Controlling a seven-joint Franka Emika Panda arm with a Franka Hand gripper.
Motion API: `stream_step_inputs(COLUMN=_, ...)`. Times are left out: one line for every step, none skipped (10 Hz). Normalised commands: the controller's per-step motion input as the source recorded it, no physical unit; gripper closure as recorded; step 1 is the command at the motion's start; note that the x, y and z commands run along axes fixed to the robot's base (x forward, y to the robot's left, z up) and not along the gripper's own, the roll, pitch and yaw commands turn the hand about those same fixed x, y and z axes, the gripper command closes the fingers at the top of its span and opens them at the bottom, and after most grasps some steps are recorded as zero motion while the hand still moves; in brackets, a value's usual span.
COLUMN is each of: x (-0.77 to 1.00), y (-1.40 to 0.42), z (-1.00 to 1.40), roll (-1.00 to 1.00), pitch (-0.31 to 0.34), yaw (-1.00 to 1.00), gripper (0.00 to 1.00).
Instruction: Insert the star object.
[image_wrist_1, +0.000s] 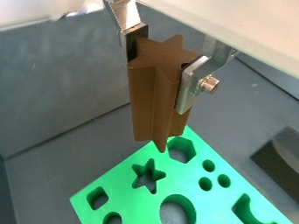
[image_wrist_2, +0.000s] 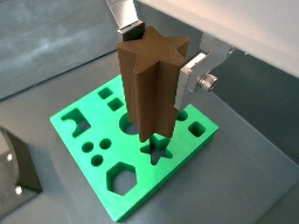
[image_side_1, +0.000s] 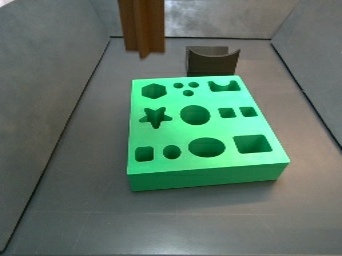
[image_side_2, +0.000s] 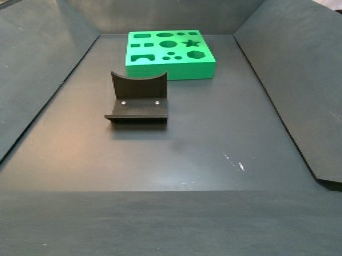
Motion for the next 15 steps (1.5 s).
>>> stream_step_inputs(x=0.0, y=-0.18, z=-0.94, roll=0.0, pitch=-0.111, yaw=0.36, gripper=1.0)
stream_step_inputs(x=0.12, y=-0.05, z=-0.91, roll=-0.05, pitch=-0.116, yaw=0.21, gripper=1.0)
stream_step_inputs(x=0.23, y=-0.01, z=-0.87, roll=-0.09, pitch=-0.074, yaw=0.09, gripper=1.0)
stream_step_inputs(x=0.19, y=0.0, z=-0.75, roll=-0.14, pitch=-0.061, yaw=0.0, gripper=1.0)
stream_step_inputs(x=0.04, y=0.0, z=-0.59, roll=-0.14, pitch=-0.073, yaw=0.0, gripper=1.0)
stream_step_inputs(x=0.0, y=0.0, z=-0.81, roll=0.0, pitch=-0.076, yaw=0.0, gripper=1.0)
stream_step_inputs(x=0.0, y=0.0, z=-1.0, roll=0.14, pitch=-0.036, yaw=0.01, gripper=1.0)
stream_step_inputs(x=0.05, y=0.0, z=-1.0, roll=0.11, pitch=-0.017, yaw=0.03, gripper=1.0)
stream_step_inputs(x=0.02, y=0.0, z=-0.88, roll=0.05, pitch=-0.01, yaw=0.03, gripper=1.0)
stream_step_inputs(x=0.0, y=0.0, z=-0.56, roll=0.0, pitch=-0.053, yaw=0.03, gripper=1.0)
stream_step_inputs(x=0.01, y=0.0, z=-0.31, roll=0.0, pitch=0.0, yaw=0.03, gripper=1.0)
stream_step_inputs(x=0.07, y=0.0, z=-0.33, roll=0.16, pitch=0.0, yaw=0.15, gripper=1.0)
stream_step_inputs(x=0.15, y=0.0, z=-0.41, roll=0.21, pitch=0.0, yaw=0.23, gripper=1.0)
stream_step_inputs(x=0.09, y=0.0, z=-0.47, roll=0.13, pitch=0.0, yaw=0.22, gripper=1.0)
stream_step_inputs(x=0.0, y=0.02, z=-0.45, roll=0.11, pitch=-0.007, yaw=0.29, gripper=1.0)
